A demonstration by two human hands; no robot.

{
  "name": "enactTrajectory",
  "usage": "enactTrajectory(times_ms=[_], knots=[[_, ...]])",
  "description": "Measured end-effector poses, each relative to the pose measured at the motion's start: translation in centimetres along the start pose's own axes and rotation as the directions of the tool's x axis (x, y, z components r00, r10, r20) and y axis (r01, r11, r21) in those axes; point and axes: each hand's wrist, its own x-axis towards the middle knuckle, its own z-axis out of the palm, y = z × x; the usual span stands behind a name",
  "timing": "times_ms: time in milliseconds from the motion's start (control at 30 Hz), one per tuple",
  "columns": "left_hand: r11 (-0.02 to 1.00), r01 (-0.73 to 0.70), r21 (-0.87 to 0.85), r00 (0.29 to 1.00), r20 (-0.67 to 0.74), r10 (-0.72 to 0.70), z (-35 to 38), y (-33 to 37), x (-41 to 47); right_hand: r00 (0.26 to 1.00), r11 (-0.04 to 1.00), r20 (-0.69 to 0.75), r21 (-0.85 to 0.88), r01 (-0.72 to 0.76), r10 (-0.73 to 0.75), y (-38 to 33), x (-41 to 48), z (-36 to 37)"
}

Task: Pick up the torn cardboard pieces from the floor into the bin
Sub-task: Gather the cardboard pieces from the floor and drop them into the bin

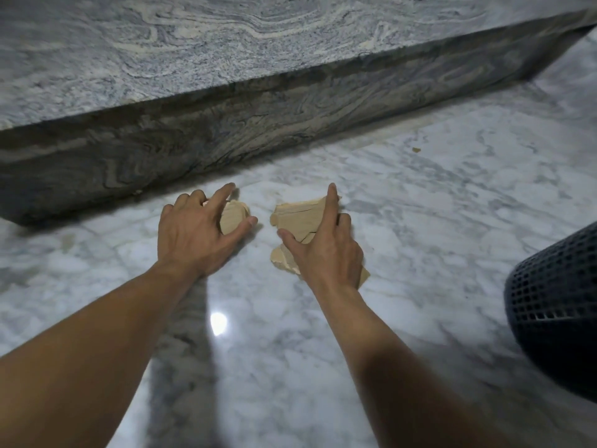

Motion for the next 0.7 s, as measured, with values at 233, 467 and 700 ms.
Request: enactTrajectory(times_ms=[233,467,700], knots=[[0.995,0.097,-0.004,0.995,-0.002,-0.097,-0.5,0.5,-1.9,0.999,0.999,0.044,-0.031,0.011,-0.01,0.6,-0.5,-0.8],[0.958,0.269,-0.096,0.962,-0.022,-0.272,-0.9,1.2,-4.6,0.988,0.991,-0.081,-0.021,0.129,-0.131,0.4,-2.3,-0.3],[0.923,0.358,-0.142,0.927,-0.065,-0.369,-0.7,1.2,-4.7,0.947,0.948,-0.096,-0.116,0.296,-0.307,-0.4,-5.3,1.1]])
